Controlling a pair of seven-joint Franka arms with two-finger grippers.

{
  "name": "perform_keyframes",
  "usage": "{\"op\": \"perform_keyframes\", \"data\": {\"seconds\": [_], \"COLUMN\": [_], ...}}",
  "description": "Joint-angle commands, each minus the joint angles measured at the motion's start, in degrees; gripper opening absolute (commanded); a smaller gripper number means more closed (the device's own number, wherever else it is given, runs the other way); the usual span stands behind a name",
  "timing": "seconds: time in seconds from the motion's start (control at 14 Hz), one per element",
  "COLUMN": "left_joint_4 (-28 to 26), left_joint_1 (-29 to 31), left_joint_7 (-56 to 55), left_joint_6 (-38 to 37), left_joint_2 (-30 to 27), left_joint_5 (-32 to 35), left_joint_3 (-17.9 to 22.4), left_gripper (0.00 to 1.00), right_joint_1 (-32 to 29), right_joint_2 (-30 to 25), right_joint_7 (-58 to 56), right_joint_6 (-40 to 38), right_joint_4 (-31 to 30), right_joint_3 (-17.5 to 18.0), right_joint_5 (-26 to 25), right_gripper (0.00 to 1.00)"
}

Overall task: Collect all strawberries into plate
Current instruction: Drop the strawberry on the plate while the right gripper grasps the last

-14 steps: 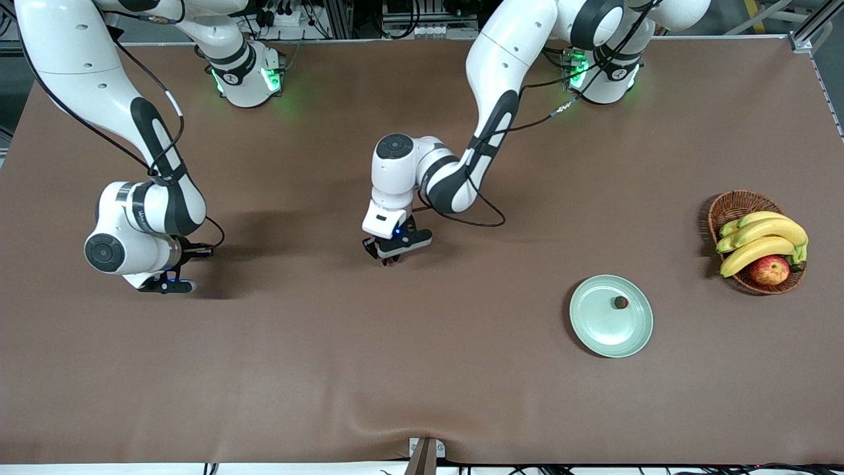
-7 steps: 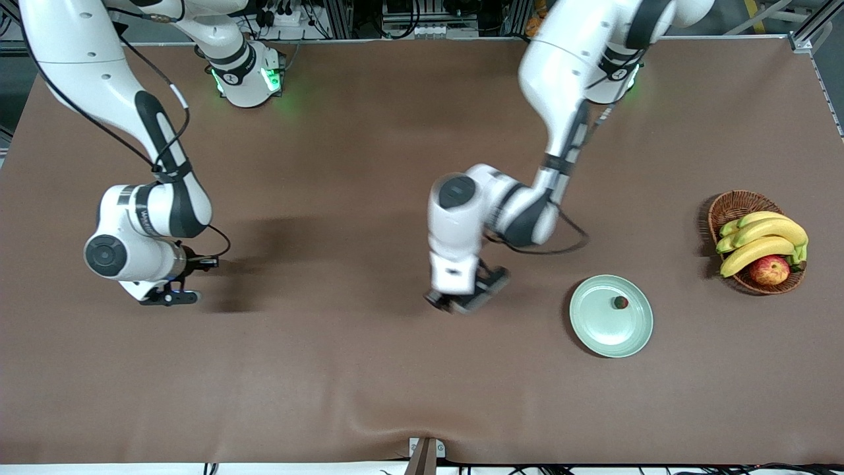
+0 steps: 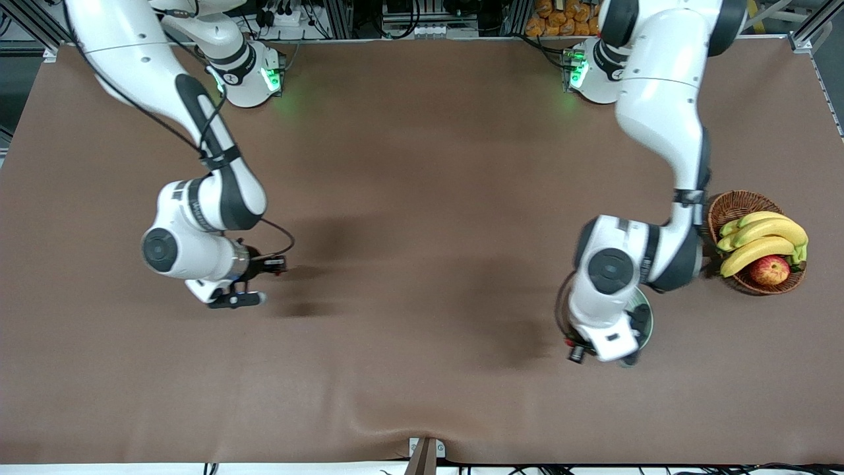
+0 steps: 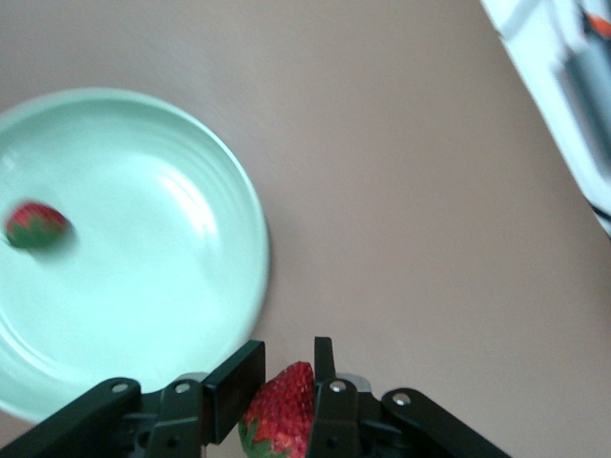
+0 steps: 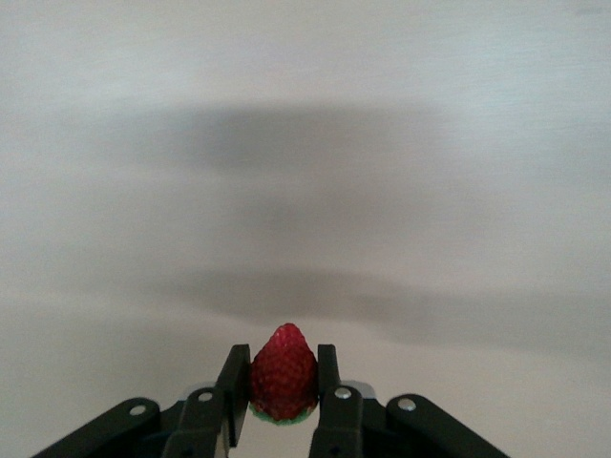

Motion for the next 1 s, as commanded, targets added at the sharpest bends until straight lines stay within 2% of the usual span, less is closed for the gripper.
{"op": "perform_keyframes", "data": {"seconds": [0.0,0.14,0.36,0.5,0.57,0.64,0.71,0.86,0.93], "left_joint_4": [-5.7,-9.8,-16.5,-17.3,-17.4,-17.4,-17.4,-17.3,-17.2], "left_joint_1": [2.7,3.1,3.1,3.1,3.1,3.1,3.1,3.1,2.9], "left_joint_7": [0.0,-0.1,0.1,0.2,0.1,0.1,-0.5,-0.5,-0.5], "left_joint_6": [-1.7,-1.8,-1.8,-1.8,-1.8,-1.8,-1.8,-1.8,-1.8], "left_joint_2": [-4.1,-5.9,-7.6,-7.0,-7.0,-7.0,-6.9,-7.3,-7.5], "left_joint_5": [-0.8,-0.9,-0.9,-0.9,-0.9,-0.9,-0.9,-0.9,-0.9], "left_joint_3": [-0.7,-0.7,-0.6,-0.7,-0.7,-0.7,-0.6,-0.5,-0.5], "left_gripper": [0.00,0.00,0.00,0.00,0.15,0.82,1.00,1.00,1.00], "right_joint_1": [5.2,8.9,14.9,16.9,17.0,17.3,18.2,18.5,18.5], "right_joint_2": [1.6,1.8,5.6,7.4,7.6,8.2,8.8,8.9,9.1], "right_joint_7": [2.5,8.3,10.8,11.5,12.4,12.6,12.6,12.6,12.6], "right_joint_6": [-0.3,3.0,11.8,13.1,13.1,13.1,13.2,13.2,13.3], "right_joint_4": [2.6,2.7,3.0,4.2,4.5,5.0,5.5,5.6,5.6], "right_joint_3": [-0.4,-0.4,-0.4,-0.4,-0.4,-0.4,-0.4,-0.4,-0.4], "right_joint_5": [3.8,7.1,7.7,7.8,7.8,7.8,7.9,7.9,7.7], "right_gripper": [0.06,0.06,0.06,0.06,0.06,0.07,0.08,0.16,0.24]}}
